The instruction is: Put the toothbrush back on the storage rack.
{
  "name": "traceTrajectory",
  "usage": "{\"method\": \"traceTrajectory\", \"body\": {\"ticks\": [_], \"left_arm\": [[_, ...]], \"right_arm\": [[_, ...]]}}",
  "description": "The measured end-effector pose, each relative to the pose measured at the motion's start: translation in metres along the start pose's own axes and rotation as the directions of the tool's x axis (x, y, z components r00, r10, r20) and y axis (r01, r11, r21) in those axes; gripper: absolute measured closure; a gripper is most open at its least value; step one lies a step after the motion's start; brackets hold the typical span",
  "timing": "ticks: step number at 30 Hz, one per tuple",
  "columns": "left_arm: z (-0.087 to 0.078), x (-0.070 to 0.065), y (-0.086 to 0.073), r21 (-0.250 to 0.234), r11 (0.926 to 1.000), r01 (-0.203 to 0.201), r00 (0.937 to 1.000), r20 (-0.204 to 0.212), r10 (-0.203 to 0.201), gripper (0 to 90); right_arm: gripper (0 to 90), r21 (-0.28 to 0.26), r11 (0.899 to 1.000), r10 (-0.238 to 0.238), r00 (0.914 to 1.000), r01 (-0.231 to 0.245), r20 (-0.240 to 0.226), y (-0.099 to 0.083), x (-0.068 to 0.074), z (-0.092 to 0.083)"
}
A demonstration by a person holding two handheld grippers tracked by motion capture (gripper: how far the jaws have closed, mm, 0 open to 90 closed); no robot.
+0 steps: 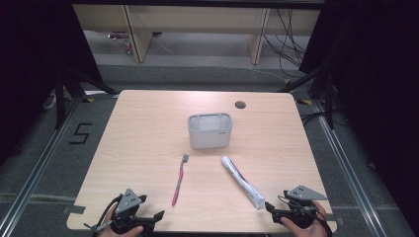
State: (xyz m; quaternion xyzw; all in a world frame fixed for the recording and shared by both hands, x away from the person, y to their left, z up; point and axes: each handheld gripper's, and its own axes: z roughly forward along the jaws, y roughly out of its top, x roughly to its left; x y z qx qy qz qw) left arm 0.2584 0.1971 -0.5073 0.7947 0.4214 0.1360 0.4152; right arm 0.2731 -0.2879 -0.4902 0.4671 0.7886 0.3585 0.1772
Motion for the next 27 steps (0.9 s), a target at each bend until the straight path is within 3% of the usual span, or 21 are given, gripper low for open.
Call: {"method": "traceTrajectory", "body": {"ticks": [3,4,5,7,11,12,21,22,24,26,27], "left_arm": [[0.0003,0.0013,0.0001,0.010,0.9999,-0.011,0.9999,0.008,0.011,15.6],[0.0005,0.0016,-0.0001,0.012,0.9998,-0.014,0.9999,0.009,0.014,15.6],[0.0006,0.0017,-0.0001,0.013,0.9998,-0.013,0.9999,0.010,0.013,15.6],[0.0004,0.0017,0.0005,0.018,0.9997,-0.015,0.9998,0.011,0.015,15.6],[0.0043,-0.0007,-0.0007,-0.010,0.9999,0.010,0.9997,0.022,-0.009,15.6],[0.0022,0.0007,-0.0001,0.022,0.9996,-0.017,0.9996,0.022,0.017,15.7],[0.0056,-0.0019,0.0015,0.005,1.0000,0.002,0.9993,0.038,-0.002,15.6],[0.0042,0.0003,0.0021,0.031,0.9989,-0.034,0.9987,0.038,0.033,15.6],[0.0050,0.0000,0.0025,0.036,0.9987,-0.036,0.9985,0.043,0.035,15.7],[0.0058,-0.0001,0.0031,0.037,0.9986,-0.037,0.9983,0.045,0.035,15.7],[0.0062,-0.0001,0.0037,0.045,0.9983,-0.036,0.9988,0.035,0.035,15.7]], "right_arm": [[19.4,0.002,1.000,-0.005,1.0000,0.005,0.003,-0.0002,-0.0002,-0.0002],[19.4,0.008,1.000,0.010,1.0000,-0.010,0.002,-0.0004,0.0007,-0.0004],[19.4,0.021,0.998,0.058,0.9983,-0.058,-0.010,-0.0007,0.0036,-0.0008],[19.4,-0.001,1.000,0.022,0.9998,-0.022,0.001,-0.0011,0.0010,-0.0003],[19.4,0.013,0.999,0.048,0.9987,-0.048,-0.014,-0.0006,0.0025,-0.0001],[19.4,-0.007,1.000,0.008,0.9999,-0.008,-0.010,-0.0001,-0.0002,0.0010],[22.1,-0.013,1.000,0.014,0.9999,-0.014,-0.006,-0.0002,0.0005,0.0002],[22.2,-0.015,1.000,0.006,0.9999,-0.006,0.014,-0.0001,0.0000,0.0000],[22.2,-0.006,0.999,0.035,0.9994,-0.035,0.003,-0.0005,0.0015,-0.0006],[22.3,-0.007,0.999,0.036,0.9993,-0.036,0.004,-0.0003,0.0016,-0.0006],[22.4,-0.013,1.000,0.012,0.9999,-0.012,0.012,0.0001,0.0000,-0.0008]]}}
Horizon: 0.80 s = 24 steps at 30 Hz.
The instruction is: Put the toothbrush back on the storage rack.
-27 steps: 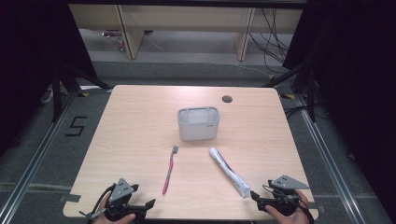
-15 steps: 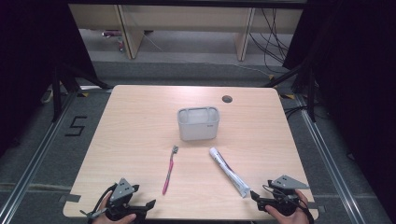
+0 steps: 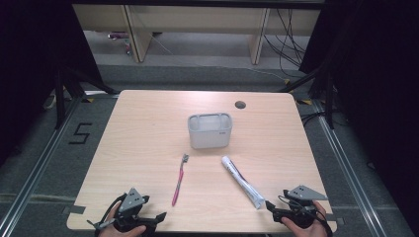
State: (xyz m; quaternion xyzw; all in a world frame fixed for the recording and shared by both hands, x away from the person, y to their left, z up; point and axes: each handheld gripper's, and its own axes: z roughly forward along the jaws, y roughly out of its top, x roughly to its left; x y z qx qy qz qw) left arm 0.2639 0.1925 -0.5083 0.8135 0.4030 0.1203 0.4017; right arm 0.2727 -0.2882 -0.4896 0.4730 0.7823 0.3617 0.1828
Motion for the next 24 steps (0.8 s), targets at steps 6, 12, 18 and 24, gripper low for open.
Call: {"method": "traceTrajectory", "body": {"ticks": [6,12,18,24], "left_arm": [[0.002,-0.001,0.004,0.014,0.9998,-0.011,0.9998,0.019,0.011,15.8],[0.003,-0.001,0.009,0.009,0.9999,-0.013,0.9996,0.027,0.013,15.8],[0.005,-0.001,0.012,0.006,1.0000,-0.007,0.9998,0.021,0.007,15.8],[0.007,-0.001,0.016,0.013,0.9999,0.001,0.9996,0.027,-0.001,15.8]], "right_arm": [[22.5,0.009,1.000,0.011,0.9999,-0.011,-0.010,0.000,0.002,0.001],[22.7,0.007,1.000,-0.006,0.9999,0.006,-0.010,0.000,0.000,0.001],[22.8,0.011,1.000,0.008,0.9998,-0.007,-0.018,0.000,0.002,0.001],[22.8,0.017,1.000,0.023,0.9992,-0.022,-0.033,0.000,0.004,0.003]]}}
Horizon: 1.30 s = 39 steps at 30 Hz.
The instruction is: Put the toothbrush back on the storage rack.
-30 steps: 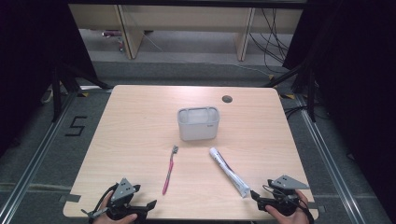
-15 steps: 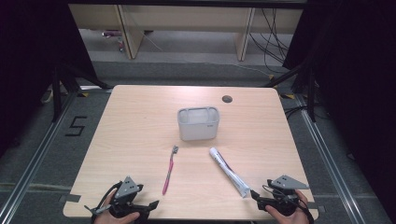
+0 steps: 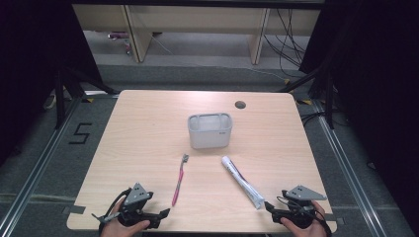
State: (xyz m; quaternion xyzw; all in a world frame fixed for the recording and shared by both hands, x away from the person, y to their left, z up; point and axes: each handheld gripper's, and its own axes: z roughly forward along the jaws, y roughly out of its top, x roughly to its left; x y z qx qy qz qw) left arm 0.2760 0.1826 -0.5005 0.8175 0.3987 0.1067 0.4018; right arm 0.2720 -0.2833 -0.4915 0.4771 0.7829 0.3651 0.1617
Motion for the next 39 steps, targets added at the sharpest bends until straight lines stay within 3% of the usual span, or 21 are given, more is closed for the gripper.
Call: {"method": "traceTrajectory", "body": {"ticks": [8,15,16,17,18,20,21,25,28,33,34,39], "left_arm": [[0.003,0.001,0.011,0.009,0.9999,-0.009,0.9999,0.005,0.009,16.0],[0.010,0.005,0.022,0.050,0.9985,-0.024,0.9996,-0.011,0.024,18.5],[0.012,0.006,0.023,0.053,0.9984,-0.021,0.9997,-0.009,0.021,19.3],[0.013,0.007,0.025,0.062,0.9978,-0.025,0.9995,-0.015,0.026,19.7],[0.014,0.007,0.026,0.058,0.9981,-0.020,0.9997,-0.012,0.021,19.9],[0.016,0.008,0.028,0.064,0.9978,-0.018,0.9997,-0.014,0.019,20.6],[0.016,0.009,0.029,0.069,0.9973,-0.026,0.9996,-0.008,0.026,20.9],[0.020,0.011,0.035,0.071,0.9972,-0.025,0.9995,-0.017,0.026,21.4],[0.025,0.010,0.040,0.083,0.9961,-0.031,0.9995,-0.008,0.032,22.3],[0.032,0.007,0.046,0.102,0.9940,-0.041,0.9992,0.003,0.040,23.5],[0.034,0.007,0.047,0.099,0.9945,-0.036,0.9993,-0.004,0.037,23.8],[0.042,0.009,0.054,0.119,0.9922,-0.035,0.9994,0.002,0.035,25.5]], "right_arm": [[22.8,0.001,1.000,-0.012,0.9999,0.012,0.010,0.000,-0.002,-0.001],[22.9,-0.003,1.000,-0.029,0.9995,0.029,0.010,0.001,-0.002,-0.001],[22.9,-0.019,0.998,-0.058,0.9983,0.058,0.000,0.001,-0.004,-0.001],[23.0,0.000,1.000,-0.009,0.9999,0.009,-0.009,0.001,0.000,-0.002],[23.0,-0.014,0.999,-0.047,0.9989,0.047,0.000,0.001,-0.003,-0.002],[22.9,-0.007,0.999,-0.052,0.9976,0.051,-0.045,0.001,-0.003,0.000],[23.0,-0.007,0.999,-0.052,0.9978,0.052,-0.040,0.001,-0.003,0.000],[23.0,-0.009,0.999,-0.035,0.9988,0.035,-0.036,0.001,-0.002,-0.001],[23.1,-0.018,0.999,-0.051,0.9987,0.051,0.000,0.002,-0.002,-0.003],[23.2,-0.021,0.998,-0.053,0.9986,0.053,-0.001,0.002,-0.003,-0.004],[23.2,-0.014,1.000,-0.009,0.9998,0.009,-0.015,0.001,0.000,-0.003],[23.2,-0.010,1.000,-0.026,0.9996,0.025,-0.011,0.001,-0.001,-0.004]]}}
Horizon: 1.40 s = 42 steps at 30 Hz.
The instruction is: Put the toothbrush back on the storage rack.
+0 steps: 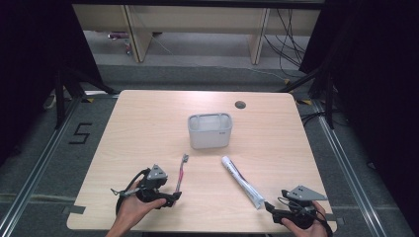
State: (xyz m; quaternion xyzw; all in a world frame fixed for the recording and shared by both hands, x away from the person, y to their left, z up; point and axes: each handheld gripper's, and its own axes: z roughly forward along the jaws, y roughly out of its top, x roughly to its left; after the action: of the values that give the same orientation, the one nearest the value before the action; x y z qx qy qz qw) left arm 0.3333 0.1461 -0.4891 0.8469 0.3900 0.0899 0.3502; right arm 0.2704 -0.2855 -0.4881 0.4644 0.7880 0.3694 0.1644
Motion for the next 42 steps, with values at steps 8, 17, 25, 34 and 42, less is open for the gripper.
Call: {"method": "traceTrajectory", "body": {"ticks": [8,17,25,34,42], "left_arm": [[0.007,0.000,0.010,0.045,0.9990,-0.004,0.9998,0.018,0.003,30.5],[0.010,0.009,0.024,0.063,0.9979,0.014,0.9994,0.029,-0.016,37.5],[0.020,0.017,0.031,0.122,0.9925,0.006,0.9997,0.022,-0.009,46.2],[0.029,0.020,0.044,0.178,0.9840,0.010,0.9997,0.019,-0.014,54.6],[0.038,0.023,0.050,0.228,0.9735,0.006,0.9997,0.020,-0.011,57.1]], "right_arm": [[23.3,-0.008,1.000,-0.027,0.9995,0.026,-0.019,0.000,-0.001,0.001],[23.3,-0.007,1.000,-0.022,0.9995,0.022,-0.021,-0.001,-0.001,0.000],[23.4,-0.003,1.000,-0.020,0.9995,0.020,-0.024,-0.001,0.000,0.000],[23.6,-0.006,0.999,-0.040,0.9991,0.040,-0.016,0.000,0.000,0.000],[23.8,-0.008,0.999,-0.054,0.9986,0.054,-0.004,0.000,0.000,0.000]]}}
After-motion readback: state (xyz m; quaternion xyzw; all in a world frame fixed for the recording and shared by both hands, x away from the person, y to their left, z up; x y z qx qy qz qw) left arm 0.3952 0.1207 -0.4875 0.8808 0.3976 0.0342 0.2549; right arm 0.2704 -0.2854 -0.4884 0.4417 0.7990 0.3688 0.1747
